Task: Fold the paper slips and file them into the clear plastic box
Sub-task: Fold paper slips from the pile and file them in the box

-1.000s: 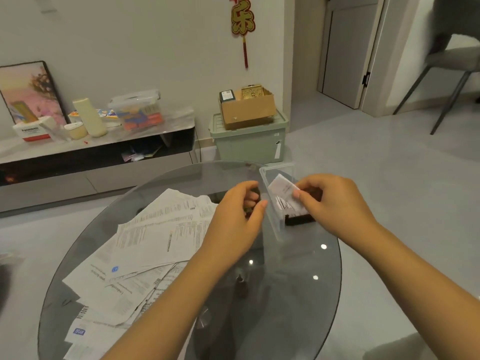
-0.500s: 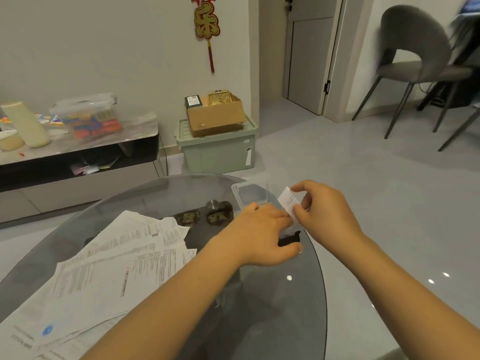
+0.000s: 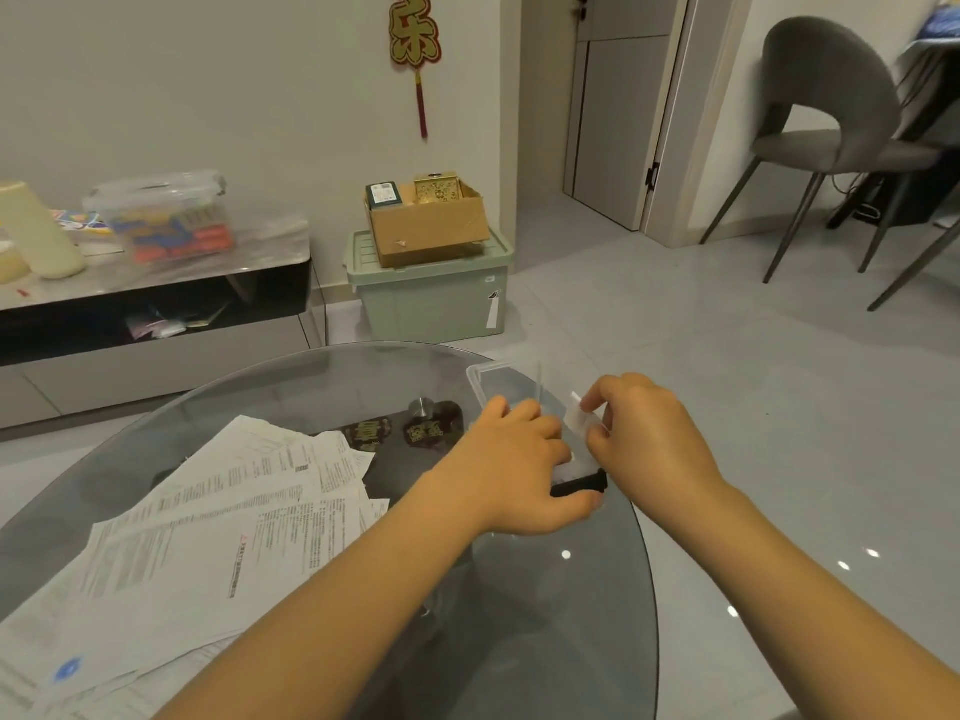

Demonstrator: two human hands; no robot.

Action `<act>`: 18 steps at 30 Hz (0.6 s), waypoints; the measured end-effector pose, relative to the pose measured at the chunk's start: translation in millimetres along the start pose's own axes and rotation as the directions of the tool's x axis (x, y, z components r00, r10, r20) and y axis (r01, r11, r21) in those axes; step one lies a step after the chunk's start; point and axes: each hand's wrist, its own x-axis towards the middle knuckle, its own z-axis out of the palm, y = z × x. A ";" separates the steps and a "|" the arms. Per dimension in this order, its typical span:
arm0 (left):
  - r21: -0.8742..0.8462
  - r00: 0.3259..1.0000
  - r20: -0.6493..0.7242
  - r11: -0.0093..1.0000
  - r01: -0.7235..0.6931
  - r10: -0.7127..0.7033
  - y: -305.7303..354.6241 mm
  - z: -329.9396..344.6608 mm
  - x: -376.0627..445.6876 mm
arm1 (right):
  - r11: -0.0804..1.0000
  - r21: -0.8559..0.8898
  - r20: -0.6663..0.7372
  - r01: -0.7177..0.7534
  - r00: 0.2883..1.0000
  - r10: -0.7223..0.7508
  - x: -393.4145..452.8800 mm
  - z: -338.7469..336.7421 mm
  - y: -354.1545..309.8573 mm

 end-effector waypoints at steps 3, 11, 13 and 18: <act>-0.004 1.000 -0.022 1.000 0.005 -0.005 -0.4 1.2 -2.0 | 0.991 -0.133 0.022 0.020 1.000 -0.017 3.2 0.9 -7.0; -0.071 0.997 -0.080 0.997 0.010 -0.016 1.1 -1.2 -4.6 | 0.877 -0.465 0.204 0.117 0.979 -0.022 14.9 -5.8 -29.6; -0.104 0.998 -0.066 0.995 0.006 -0.013 -0.3 1.7 -3.1 | 0.887 -0.438 0.248 0.144 0.968 -0.035 17.6 -7.6 -25.7; -0.105 1.000 -0.009 0.994 -0.019 0.018 -1.5 4.0 -2.2 | 0.991 -0.117 0.339 0.063 0.941 -0.020 22.4 -11.4 -8.0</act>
